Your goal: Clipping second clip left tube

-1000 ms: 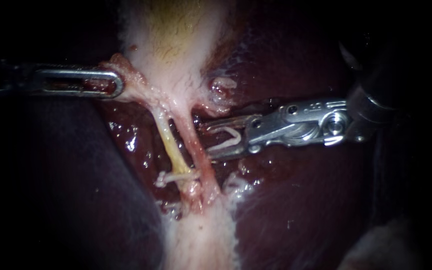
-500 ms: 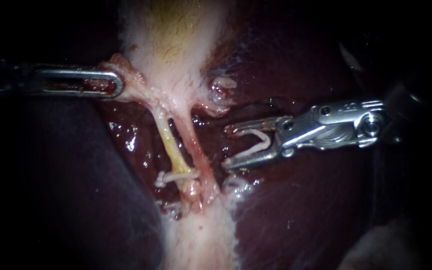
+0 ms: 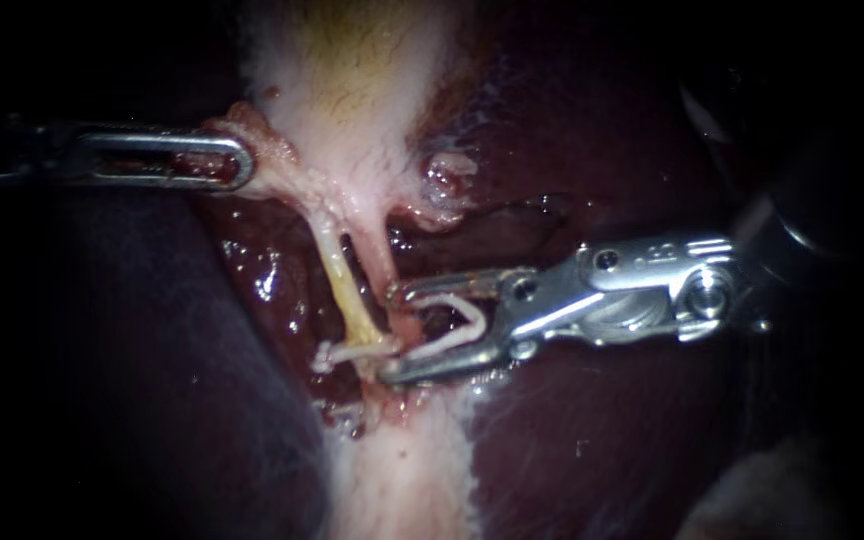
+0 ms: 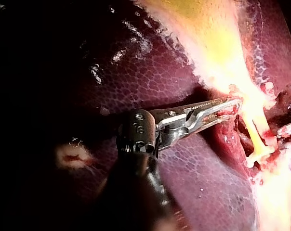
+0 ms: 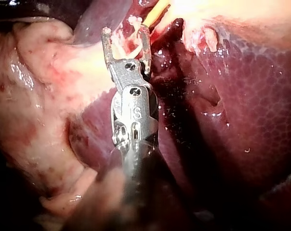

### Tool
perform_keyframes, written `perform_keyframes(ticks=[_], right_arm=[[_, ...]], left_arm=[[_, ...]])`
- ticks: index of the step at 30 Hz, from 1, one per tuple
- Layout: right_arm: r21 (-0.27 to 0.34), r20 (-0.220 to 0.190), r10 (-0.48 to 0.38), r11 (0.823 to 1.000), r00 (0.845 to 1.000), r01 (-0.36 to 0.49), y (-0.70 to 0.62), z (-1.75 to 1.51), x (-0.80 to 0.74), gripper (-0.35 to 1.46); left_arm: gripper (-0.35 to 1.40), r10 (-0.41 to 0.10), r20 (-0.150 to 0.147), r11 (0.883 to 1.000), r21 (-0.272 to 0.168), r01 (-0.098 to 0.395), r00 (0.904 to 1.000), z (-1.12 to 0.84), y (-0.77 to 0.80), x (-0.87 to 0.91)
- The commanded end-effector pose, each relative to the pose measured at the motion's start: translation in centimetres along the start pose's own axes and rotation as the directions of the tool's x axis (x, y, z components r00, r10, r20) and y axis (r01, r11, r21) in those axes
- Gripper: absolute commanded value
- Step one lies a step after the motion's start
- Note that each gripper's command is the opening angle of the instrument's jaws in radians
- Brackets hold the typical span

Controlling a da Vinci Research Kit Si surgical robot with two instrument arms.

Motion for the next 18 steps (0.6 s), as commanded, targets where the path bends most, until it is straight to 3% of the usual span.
perform_keyframes(ticks=[1,11,18], right_arm=[[-0.003,0.001,0.0,1.0,1.0,0.0,0.01,0.03,-0.02,0.48],[0.002,0.005,0.011,1.0,1.0,-0.011,0.19,0.24,-0.27,0.48],[-0.011,0.033,0.018,1.0,0.999,-0.017,0.41,0.28,-0.44,0.48]], left_arm=[[-0.35,-0.001,0.0,1.0,0.002,0.001,1.0,0.0,0.0,0.0],[-0.35,-0.001,0.0,1.0,0.002,0.001,1.0,-0.03,0.03,-0.01],[-0.35,-0.001,-0.001,1.0,0.002,0.001,1.0,-0.03,0.09,-0.03]])
